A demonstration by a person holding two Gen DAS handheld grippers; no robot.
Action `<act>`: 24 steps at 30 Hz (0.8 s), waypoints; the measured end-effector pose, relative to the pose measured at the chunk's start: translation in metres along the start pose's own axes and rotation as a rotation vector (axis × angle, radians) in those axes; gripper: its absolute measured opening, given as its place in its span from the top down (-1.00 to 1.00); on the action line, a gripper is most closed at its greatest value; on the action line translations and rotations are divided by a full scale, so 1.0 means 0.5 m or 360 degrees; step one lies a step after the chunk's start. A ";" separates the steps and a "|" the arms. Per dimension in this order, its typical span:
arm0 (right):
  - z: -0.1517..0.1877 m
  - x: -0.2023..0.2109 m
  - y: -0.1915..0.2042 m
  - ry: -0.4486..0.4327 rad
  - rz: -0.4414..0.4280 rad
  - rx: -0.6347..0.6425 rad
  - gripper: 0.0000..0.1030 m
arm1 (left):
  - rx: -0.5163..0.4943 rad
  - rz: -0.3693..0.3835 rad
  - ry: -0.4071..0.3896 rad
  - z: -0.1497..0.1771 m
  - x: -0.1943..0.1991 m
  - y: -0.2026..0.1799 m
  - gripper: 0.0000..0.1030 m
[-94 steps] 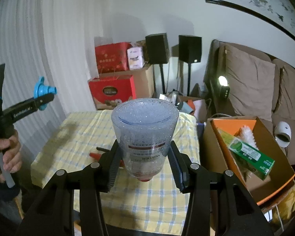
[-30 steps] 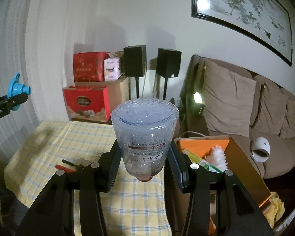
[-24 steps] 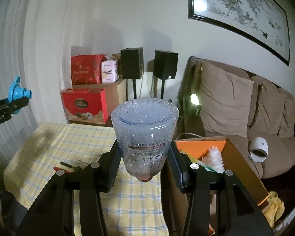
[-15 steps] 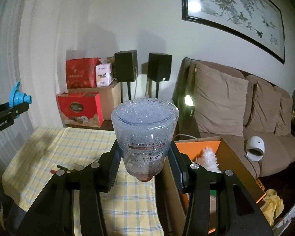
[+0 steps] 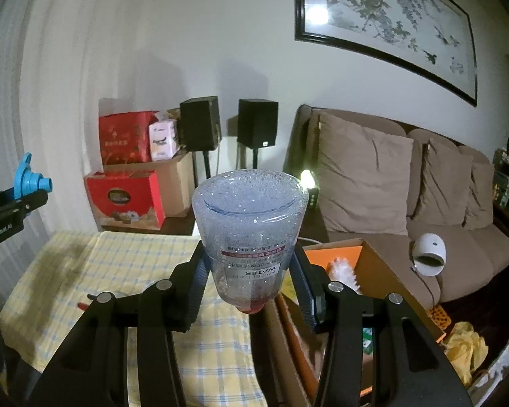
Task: Organize objects
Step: 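Carry the bottle and funnel with both tools toward the orange-lined box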
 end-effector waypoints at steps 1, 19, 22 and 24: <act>-0.001 0.001 -0.003 -0.0003 0.0005 -0.0002 0.08 | -0.0002 0.0011 -0.0003 -0.002 0.001 -0.006 0.02; -0.012 0.017 -0.057 -0.0036 0.0101 -0.0041 0.08 | -0.0037 0.0127 -0.0017 -0.025 -0.010 -0.081 0.02; -0.015 0.019 -0.072 -0.0044 0.0128 -0.0054 0.08 | -0.0019 0.0151 -0.0012 -0.027 -0.011 -0.085 0.02; -0.017 0.020 -0.079 -0.0046 0.0140 -0.0059 0.08 | -0.0027 0.0162 -0.0018 -0.030 -0.009 -0.093 0.02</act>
Point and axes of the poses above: each gripper's, at about its wrist camera, not at the fingertips, and x roughly against the way its jaws point, y to its left, z to its underside, the point moved 2 cm from there along -x, roughly the way its jaws point, and after that the axes turned 11 degrees about -y, right-handed, at the moved point
